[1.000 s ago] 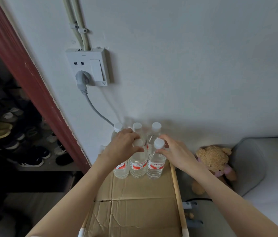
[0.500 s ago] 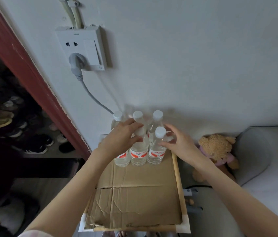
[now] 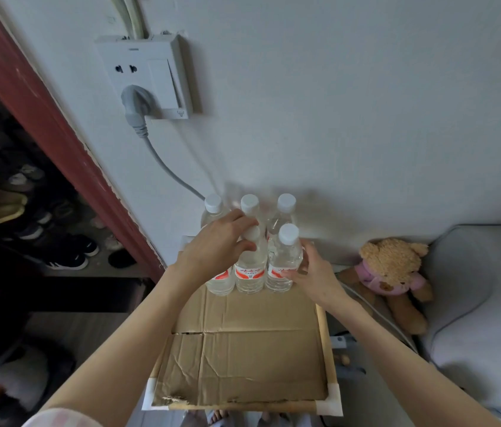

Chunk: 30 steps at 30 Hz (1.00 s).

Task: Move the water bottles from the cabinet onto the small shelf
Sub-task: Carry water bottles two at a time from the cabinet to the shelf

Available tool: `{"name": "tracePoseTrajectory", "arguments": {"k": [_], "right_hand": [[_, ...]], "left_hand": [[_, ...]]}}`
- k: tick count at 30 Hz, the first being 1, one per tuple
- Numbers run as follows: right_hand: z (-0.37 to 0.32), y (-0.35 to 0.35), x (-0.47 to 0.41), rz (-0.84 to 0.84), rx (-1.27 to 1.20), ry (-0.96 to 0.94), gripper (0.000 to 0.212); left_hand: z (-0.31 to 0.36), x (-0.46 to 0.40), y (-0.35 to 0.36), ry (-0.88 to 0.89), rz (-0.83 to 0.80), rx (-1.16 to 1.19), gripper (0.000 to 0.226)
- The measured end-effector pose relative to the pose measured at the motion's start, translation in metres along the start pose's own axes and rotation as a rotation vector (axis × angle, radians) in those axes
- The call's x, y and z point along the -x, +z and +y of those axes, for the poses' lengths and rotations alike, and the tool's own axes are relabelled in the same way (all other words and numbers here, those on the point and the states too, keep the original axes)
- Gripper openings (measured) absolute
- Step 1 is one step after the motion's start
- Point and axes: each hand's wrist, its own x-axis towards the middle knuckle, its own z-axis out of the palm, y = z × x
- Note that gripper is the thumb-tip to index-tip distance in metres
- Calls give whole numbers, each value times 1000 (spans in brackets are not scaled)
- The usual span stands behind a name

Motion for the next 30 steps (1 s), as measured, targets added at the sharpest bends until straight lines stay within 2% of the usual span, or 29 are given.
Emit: {"name": "tracePoseTrajectory", "arguments": {"k": [10,19,24,30], "right_hand": [[6,7,-2,47,-29,-18,62],[7,7,1,59,-48,-37,64],[10,5,3,17,-71,30,79],[7,1,13,-29,0,23,84]], "left_hand": [[-1,4,5,24,78,2,36],[-2,7,8,125,127,-158,36],[-4,9,9,176,147,-237,38],[-14,19,16,196,114,-354,62]]}}
